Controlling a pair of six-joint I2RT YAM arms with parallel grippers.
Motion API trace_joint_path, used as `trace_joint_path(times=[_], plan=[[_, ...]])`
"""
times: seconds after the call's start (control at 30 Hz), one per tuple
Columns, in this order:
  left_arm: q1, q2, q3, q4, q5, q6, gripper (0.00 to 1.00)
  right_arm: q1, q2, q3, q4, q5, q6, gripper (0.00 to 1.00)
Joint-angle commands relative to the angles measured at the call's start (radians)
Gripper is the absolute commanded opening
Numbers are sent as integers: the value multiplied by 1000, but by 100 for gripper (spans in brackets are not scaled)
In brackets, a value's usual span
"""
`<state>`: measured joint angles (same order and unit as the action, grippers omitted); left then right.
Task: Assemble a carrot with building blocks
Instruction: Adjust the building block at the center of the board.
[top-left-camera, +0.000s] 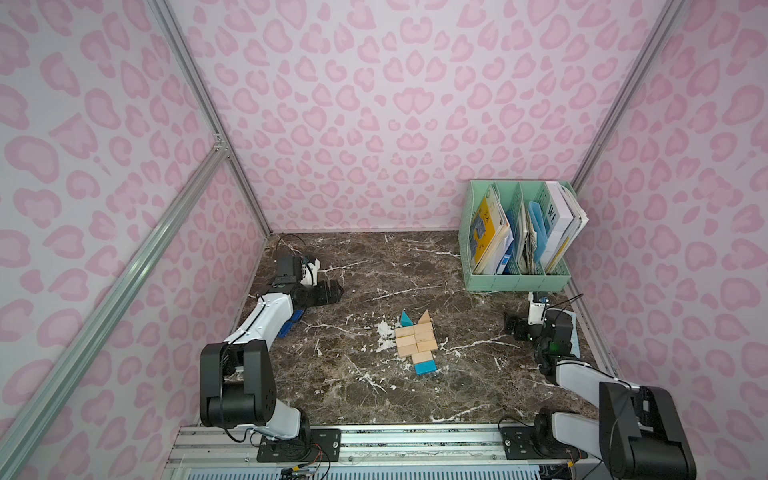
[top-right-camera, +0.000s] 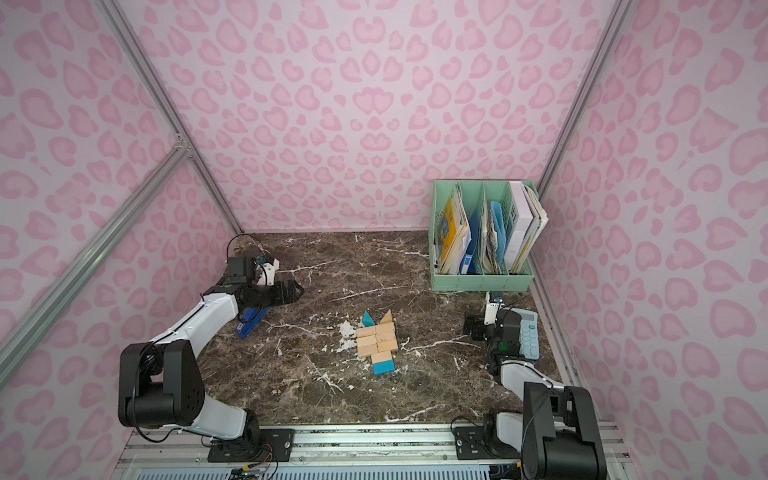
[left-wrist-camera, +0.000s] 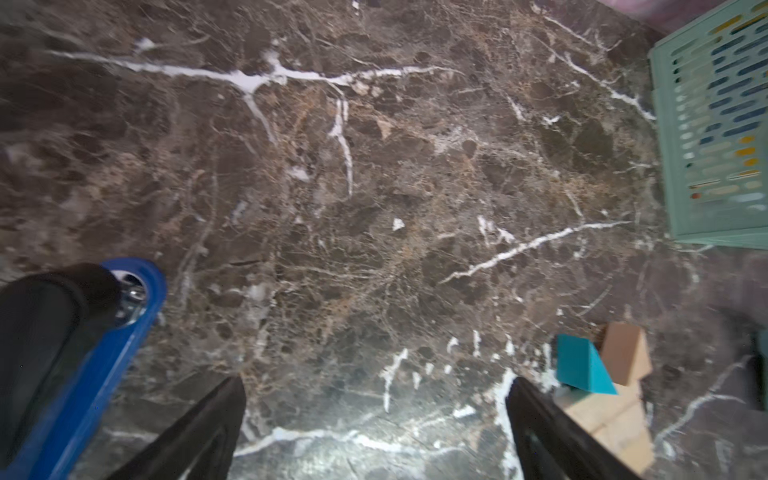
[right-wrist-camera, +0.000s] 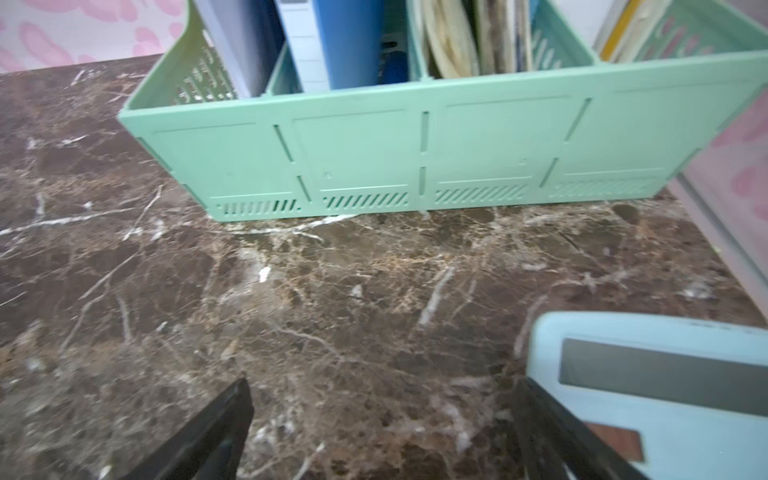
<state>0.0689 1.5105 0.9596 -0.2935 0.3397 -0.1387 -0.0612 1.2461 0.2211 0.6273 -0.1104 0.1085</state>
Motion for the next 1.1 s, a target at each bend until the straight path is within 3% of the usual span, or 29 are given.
trace_joint_path(times=[0.0,0.2,0.4,0.5,0.6,0.67,0.73,0.9,0.97,1.07], plan=[[8,-15,-70,209,-90,66,99,-1,23,-25,357,20,-7,94],[10,29,-192,431,-130,49,97,-1,89,-51,535,40,7,96],[19,-17,-277,532,-144,47,96,-1,42,-83,532,94,15,98],[27,-15,-272,525,-144,47,96,-1,14,-74,461,12,-22,98],[45,-19,-263,496,-110,64,95,43,-60,-15,249,-78,-6,98],[44,-34,-219,404,-16,49,92,180,-94,155,-13,2,-64,100],[33,-65,-170,282,3,64,89,285,-65,348,-212,-32,-73,100],[33,-149,-67,46,8,36,89,522,237,963,-921,-176,-23,100],[32,-188,-50,-24,-12,24,89,655,362,1094,-1081,-135,-10,100],[33,-237,-33,-115,-38,5,90,778,479,1186,-1178,-110,37,100]])
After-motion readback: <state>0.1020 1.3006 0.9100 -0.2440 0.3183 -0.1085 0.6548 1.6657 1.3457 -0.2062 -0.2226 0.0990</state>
